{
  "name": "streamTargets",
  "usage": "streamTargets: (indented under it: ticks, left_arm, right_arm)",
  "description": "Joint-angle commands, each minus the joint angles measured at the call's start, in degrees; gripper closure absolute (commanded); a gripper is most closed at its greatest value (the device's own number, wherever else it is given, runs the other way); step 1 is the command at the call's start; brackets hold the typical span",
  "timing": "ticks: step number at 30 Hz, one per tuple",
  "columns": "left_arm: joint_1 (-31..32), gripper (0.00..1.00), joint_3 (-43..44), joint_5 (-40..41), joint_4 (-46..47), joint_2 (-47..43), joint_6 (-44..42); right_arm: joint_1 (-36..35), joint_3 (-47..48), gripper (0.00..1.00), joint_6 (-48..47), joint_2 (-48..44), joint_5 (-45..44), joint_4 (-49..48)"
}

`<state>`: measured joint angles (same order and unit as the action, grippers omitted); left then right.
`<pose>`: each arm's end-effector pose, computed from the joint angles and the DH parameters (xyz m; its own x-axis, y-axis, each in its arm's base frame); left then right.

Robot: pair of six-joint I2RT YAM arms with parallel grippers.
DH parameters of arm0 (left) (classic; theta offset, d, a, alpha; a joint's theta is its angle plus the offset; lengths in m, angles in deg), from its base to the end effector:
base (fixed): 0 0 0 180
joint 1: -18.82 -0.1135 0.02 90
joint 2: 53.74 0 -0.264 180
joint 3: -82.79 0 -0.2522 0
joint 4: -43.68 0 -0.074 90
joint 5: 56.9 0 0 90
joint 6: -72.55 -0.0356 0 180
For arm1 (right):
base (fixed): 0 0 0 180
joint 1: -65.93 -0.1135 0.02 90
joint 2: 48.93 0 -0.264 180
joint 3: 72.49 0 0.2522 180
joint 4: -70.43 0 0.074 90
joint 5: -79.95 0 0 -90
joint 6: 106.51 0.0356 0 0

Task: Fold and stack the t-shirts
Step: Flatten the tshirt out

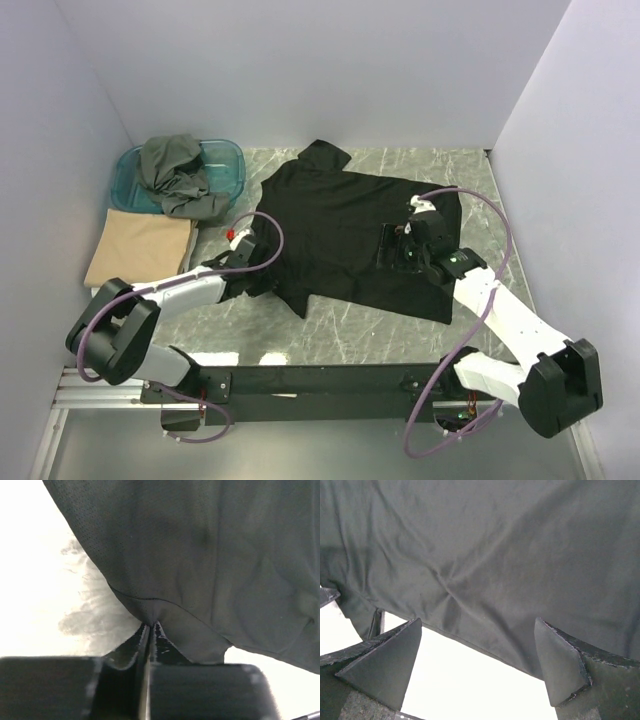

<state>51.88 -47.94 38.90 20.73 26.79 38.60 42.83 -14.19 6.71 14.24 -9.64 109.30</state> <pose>0.2166 -0.1367 0.1543 -0.7888 -0.4713 -0.3946 -0.2885 0.8507 -0.4393 0.2127 0.0910 0.2519 -0.7410 0.1126 -0.6620 -0.1142 0.9504 0.2894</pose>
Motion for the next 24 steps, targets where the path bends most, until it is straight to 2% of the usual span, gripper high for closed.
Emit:
streamTargets:
  ticks: [1,17,20,24]
  left_arm:
    - [1.04,0.99,3.77,3.68,-2.32,0.32,0.20]
    - [3.50,0.99,25.48,9.40,-13.04,10.07,-8.31]
    - [3.50,0.99,31.54,10.19,-14.35,15.17,-11.04]
    - [3.50,0.99,42.94,10.81,-17.09,26.31,-15.52]
  right_arm:
    - [0.15,-1.11,0.00,0.24,-2.27,-3.04,0.21]
    - [0.24,-2.96,0.00,-1.51,-2.89,-4.45,-1.72]
    - [0.33,-2.96,0.00,-1.60,-2.18,-3.92,-2.07]
    - [0.68,-3.05,0.00,-1.51,-0.60,-3.66,-1.99]
